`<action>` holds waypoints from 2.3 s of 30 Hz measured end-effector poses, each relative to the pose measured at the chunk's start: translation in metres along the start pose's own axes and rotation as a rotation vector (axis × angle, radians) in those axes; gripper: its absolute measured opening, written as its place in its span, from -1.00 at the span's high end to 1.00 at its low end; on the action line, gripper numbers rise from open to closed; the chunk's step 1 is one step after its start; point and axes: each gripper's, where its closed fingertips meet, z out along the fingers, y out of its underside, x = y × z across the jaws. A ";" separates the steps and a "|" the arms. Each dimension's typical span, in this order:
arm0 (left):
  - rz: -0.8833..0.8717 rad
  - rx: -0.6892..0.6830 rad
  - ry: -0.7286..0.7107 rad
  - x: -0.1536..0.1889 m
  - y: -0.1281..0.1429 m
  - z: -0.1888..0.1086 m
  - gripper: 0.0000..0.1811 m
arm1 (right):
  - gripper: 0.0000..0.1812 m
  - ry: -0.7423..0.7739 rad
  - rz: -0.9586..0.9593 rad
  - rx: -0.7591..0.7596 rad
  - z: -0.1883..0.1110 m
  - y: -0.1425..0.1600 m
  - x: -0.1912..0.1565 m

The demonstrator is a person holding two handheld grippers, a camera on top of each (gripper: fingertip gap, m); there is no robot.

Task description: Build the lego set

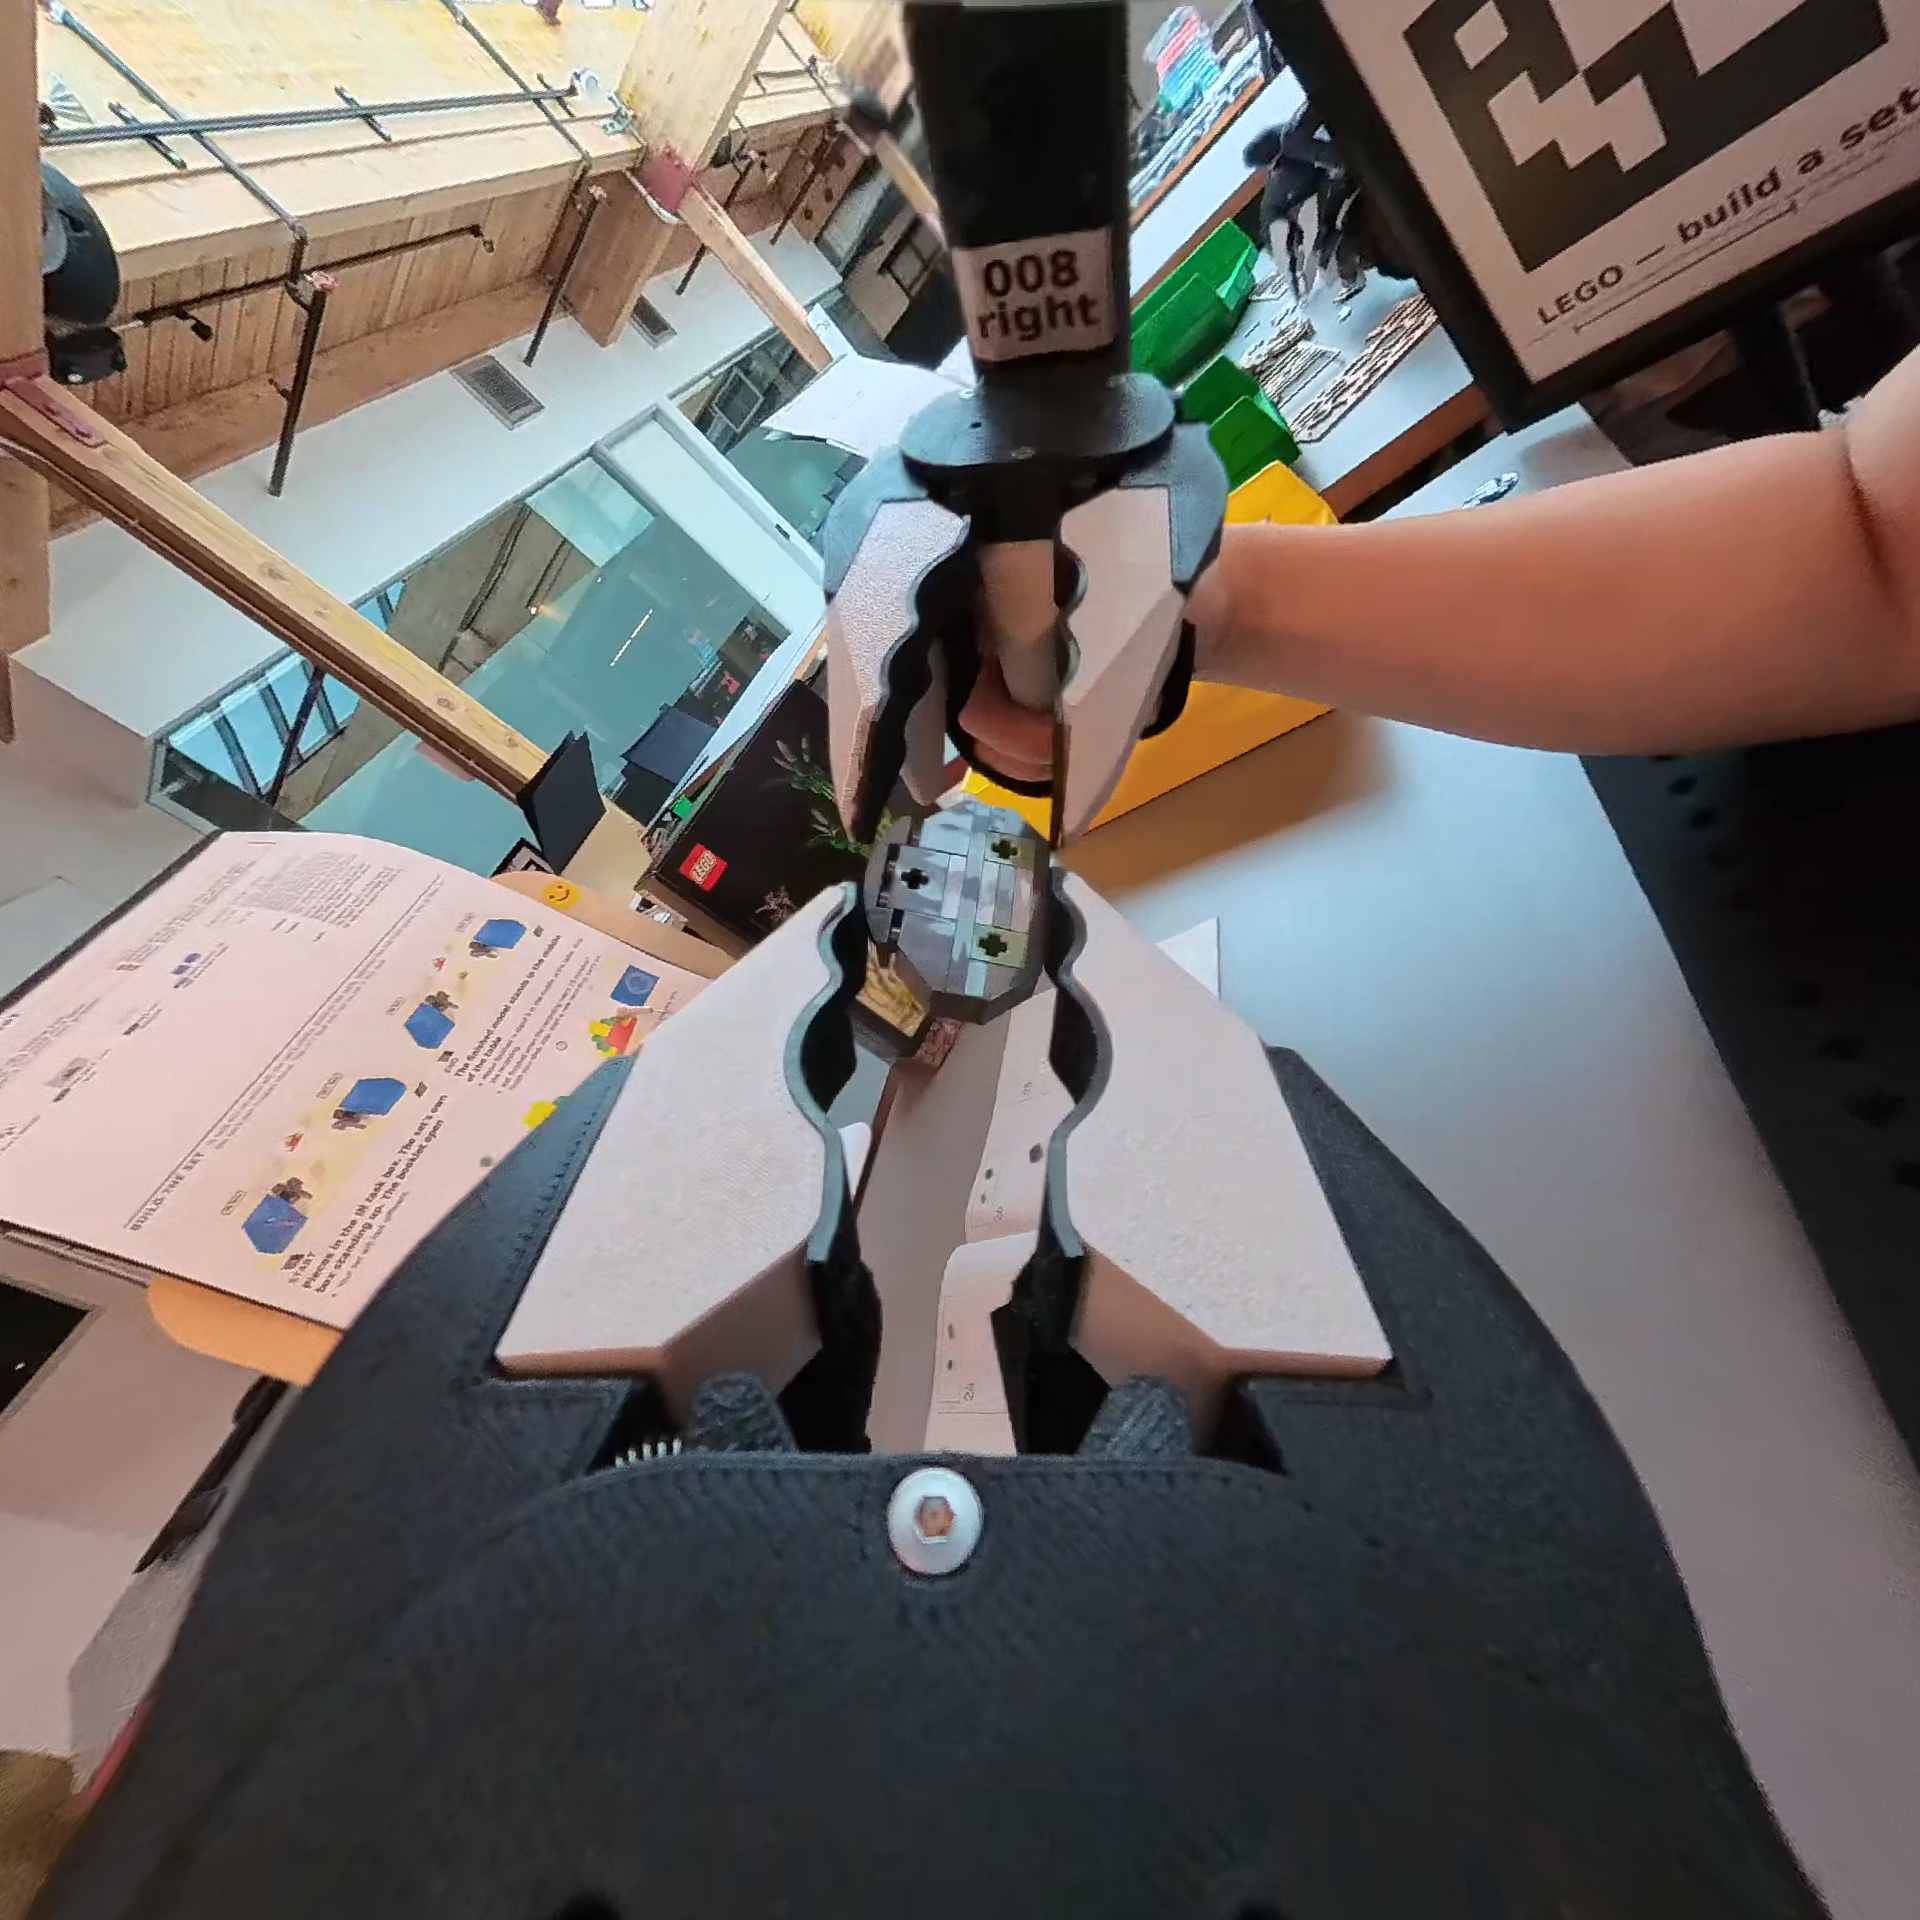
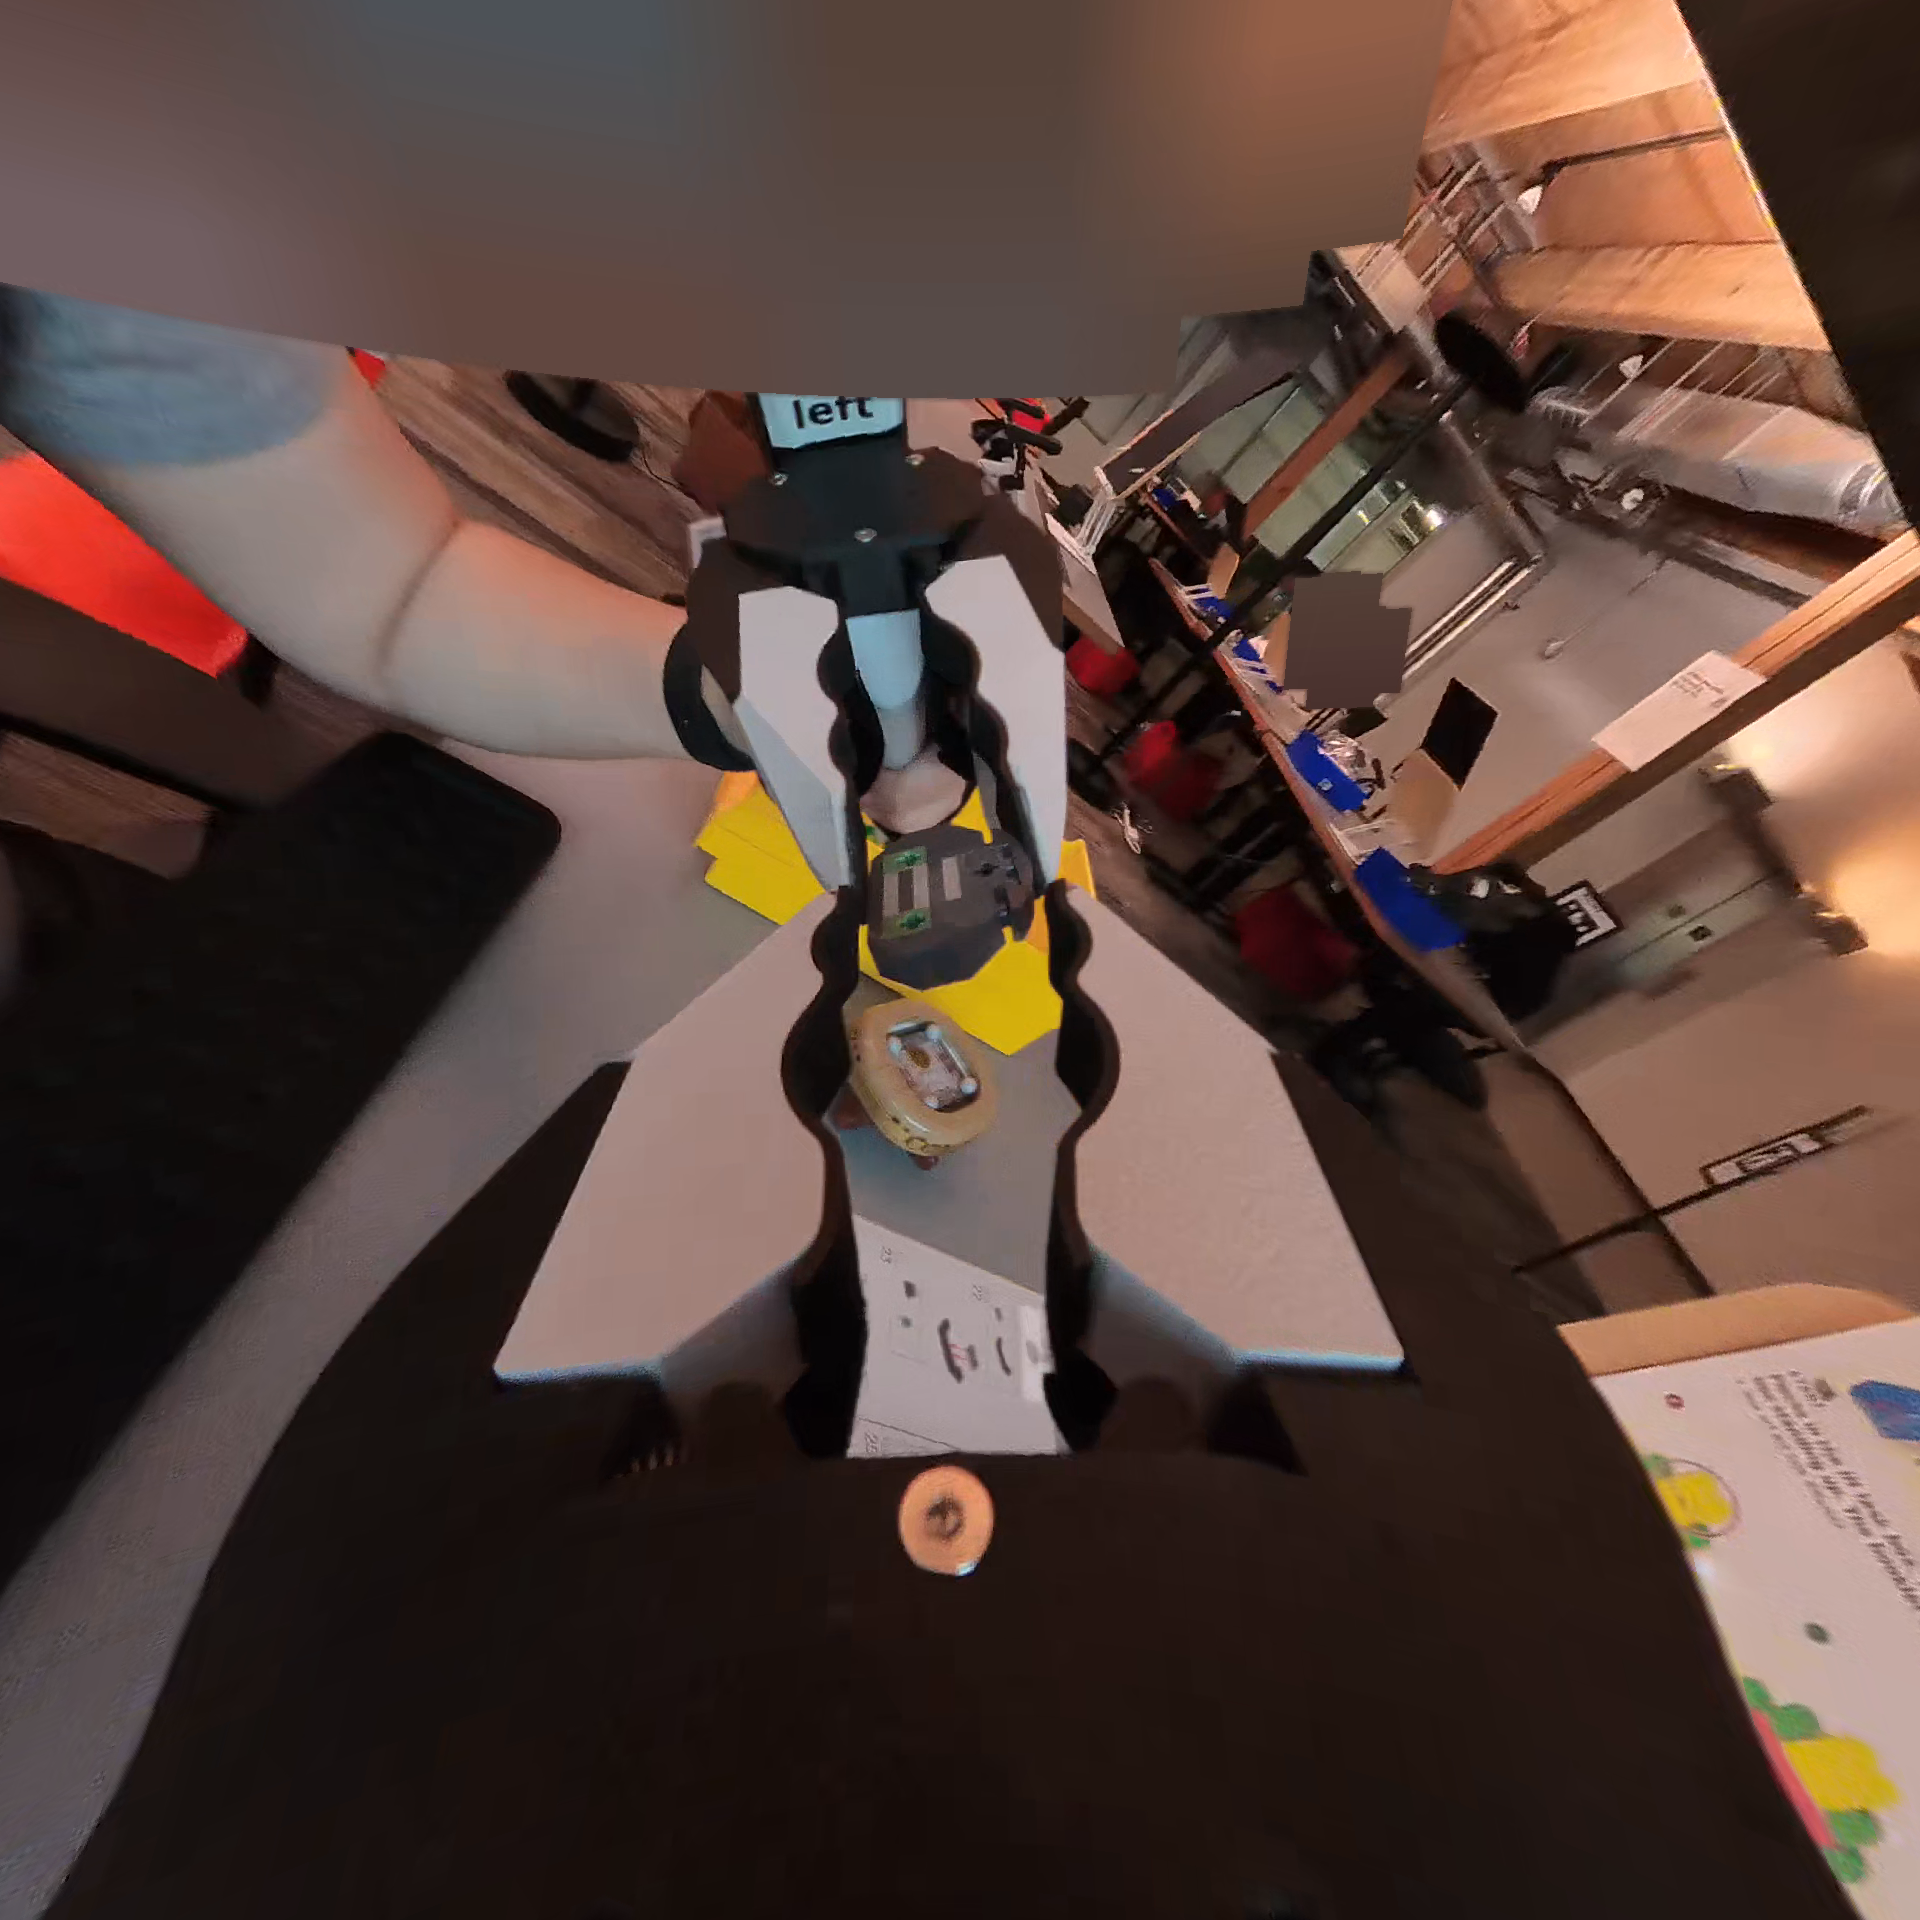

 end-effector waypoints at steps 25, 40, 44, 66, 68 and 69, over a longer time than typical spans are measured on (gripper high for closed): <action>-0.070 0.044 0.042 0.003 -0.008 -0.002 0.65 | 0.67 0.033 -0.110 -0.032 0.001 -0.002 -0.004; 0.119 -0.096 -0.023 0.007 0.010 0.003 0.65 | 0.78 -0.207 0.979 0.082 -0.002 0.011 0.023; 0.133 -0.106 -0.011 0.010 0.011 0.005 0.65 | 0.79 -0.298 1.136 0.039 0.006 0.018 0.010; 0.016 -0.089 0.050 0.014 0.015 0.005 0.65 | 0.94 -0.288 1.009 -0.018 0.011 0.021 0.002; 0.022 -0.089 0.052 0.014 0.015 0.004 0.65 | 0.93 -0.302 1.021 -0.008 0.011 0.021 0.001; 0.021 -0.093 0.056 0.014 0.015 0.004 0.64 | 0.94 -0.307 1.010 -0.008 0.011 0.021 0.000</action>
